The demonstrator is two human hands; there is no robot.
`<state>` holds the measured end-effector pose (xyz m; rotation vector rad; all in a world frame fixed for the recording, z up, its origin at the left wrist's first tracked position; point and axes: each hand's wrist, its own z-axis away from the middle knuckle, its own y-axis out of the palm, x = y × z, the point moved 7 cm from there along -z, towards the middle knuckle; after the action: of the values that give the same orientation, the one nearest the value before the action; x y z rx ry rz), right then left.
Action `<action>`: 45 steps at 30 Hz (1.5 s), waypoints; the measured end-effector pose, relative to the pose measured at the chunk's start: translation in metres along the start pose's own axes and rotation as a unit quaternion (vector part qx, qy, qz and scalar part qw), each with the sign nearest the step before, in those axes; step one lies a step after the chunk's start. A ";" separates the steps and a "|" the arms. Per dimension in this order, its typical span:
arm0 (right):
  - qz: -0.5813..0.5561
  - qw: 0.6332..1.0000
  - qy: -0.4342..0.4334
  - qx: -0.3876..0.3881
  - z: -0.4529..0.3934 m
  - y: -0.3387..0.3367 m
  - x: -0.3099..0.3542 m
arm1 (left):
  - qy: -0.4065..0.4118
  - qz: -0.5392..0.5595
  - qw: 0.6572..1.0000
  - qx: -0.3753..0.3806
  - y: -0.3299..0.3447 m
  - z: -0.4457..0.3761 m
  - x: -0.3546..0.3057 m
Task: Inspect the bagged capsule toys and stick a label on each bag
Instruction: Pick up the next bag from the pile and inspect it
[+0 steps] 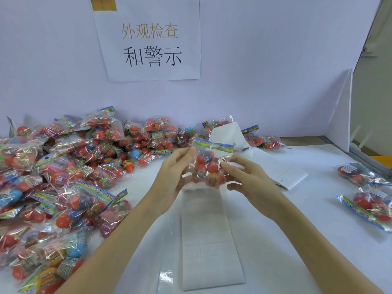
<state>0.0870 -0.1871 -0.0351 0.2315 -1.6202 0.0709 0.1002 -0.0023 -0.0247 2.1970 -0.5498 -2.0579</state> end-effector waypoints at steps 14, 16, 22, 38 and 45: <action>0.044 0.985 -0.110 -0.125 0.001 -0.011 0.014 | 0.031 -0.094 0.995 -0.006 0.005 0.005 0.000; 0.031 0.993 -0.080 -0.082 0.000 -0.007 0.009 | 0.034 -0.060 0.997 -0.018 0.004 0.006 0.000; 0.046 0.998 -0.041 -0.029 0.002 0.005 0.006 | 0.037 -0.028 0.999 -0.002 -0.001 0.003 -0.004; 0.073 0.996 -0.049 -0.016 0.006 0.012 0.012 | 0.116 -0.119 0.983 -0.083 -0.002 0.008 -0.013; 0.080 0.996 -0.021 0.030 0.008 0.016 0.010 | 0.150 -0.164 0.967 -0.121 -0.012 0.007 -0.020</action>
<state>0.0761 -0.1741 -0.0238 0.1506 -1.6782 0.2383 0.0951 0.0165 -0.0097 2.5059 0.0974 -1.7453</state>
